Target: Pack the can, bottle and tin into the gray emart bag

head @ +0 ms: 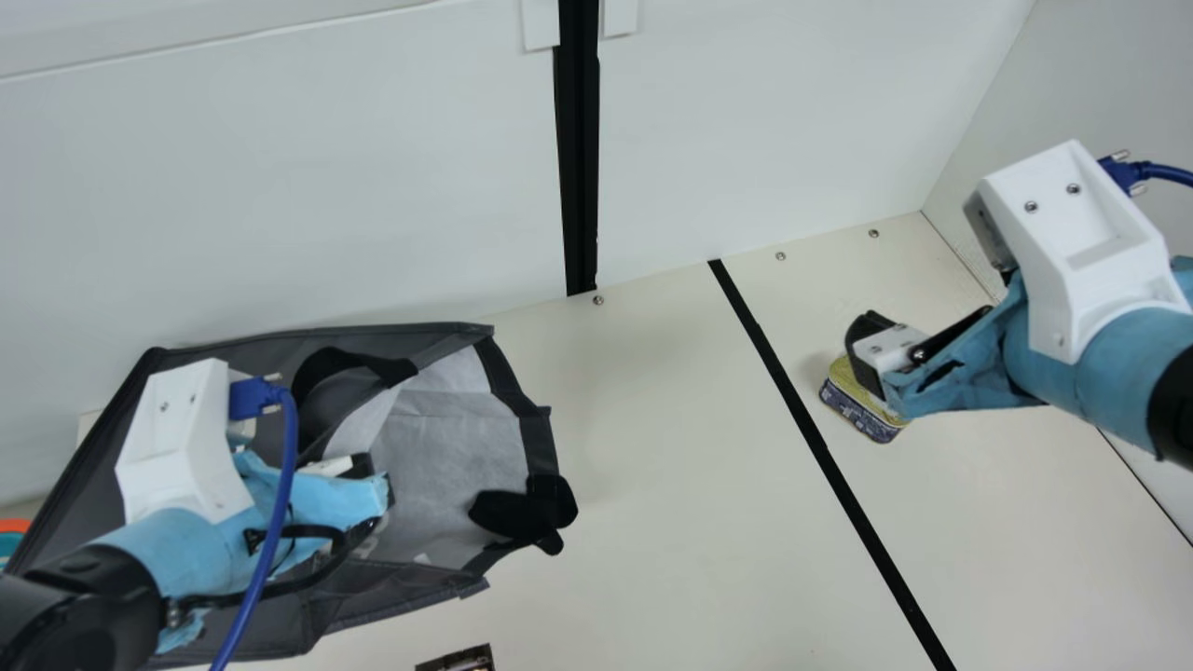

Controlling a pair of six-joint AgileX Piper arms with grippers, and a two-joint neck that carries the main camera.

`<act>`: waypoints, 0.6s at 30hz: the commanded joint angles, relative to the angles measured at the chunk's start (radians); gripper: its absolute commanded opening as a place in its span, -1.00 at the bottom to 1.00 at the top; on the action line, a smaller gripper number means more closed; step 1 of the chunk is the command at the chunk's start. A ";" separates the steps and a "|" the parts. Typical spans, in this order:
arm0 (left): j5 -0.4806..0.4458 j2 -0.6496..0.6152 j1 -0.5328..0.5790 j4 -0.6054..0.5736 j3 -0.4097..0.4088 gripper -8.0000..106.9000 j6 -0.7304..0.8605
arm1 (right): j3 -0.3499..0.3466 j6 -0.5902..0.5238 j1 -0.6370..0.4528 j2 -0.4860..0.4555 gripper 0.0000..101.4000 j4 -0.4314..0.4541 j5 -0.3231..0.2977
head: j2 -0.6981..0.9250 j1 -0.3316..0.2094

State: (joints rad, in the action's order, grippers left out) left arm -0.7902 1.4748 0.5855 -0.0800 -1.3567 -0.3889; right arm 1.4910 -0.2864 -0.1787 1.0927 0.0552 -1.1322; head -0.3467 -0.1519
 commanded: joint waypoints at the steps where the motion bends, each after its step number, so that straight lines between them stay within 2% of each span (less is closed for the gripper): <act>1: 0.000 0.000 0.000 0.000 0.000 -0.68 0.000 | 0.006 -0.004 -0.009 -0.001 0.79 0.001 -0.019 | -0.002 -0.023; 10: 0.000 0.000 0.000 0.000 0.000 -0.68 0.000 | 0.043 -0.022 -0.059 -0.010 0.79 -0.002 -0.087 | -0.002 -0.023; 18: 0.000 0.000 0.000 0.000 0.000 -0.68 0.000 | 0.002 -0.033 -0.107 -0.026 0.79 -0.015 -0.088 | -0.002 -0.023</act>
State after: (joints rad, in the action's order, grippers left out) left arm -0.7902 1.4748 0.5855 -0.0800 -1.3567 -0.3889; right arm 1.4983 -0.3197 -0.2821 1.0671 0.0413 -1.2221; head -0.3482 -0.1519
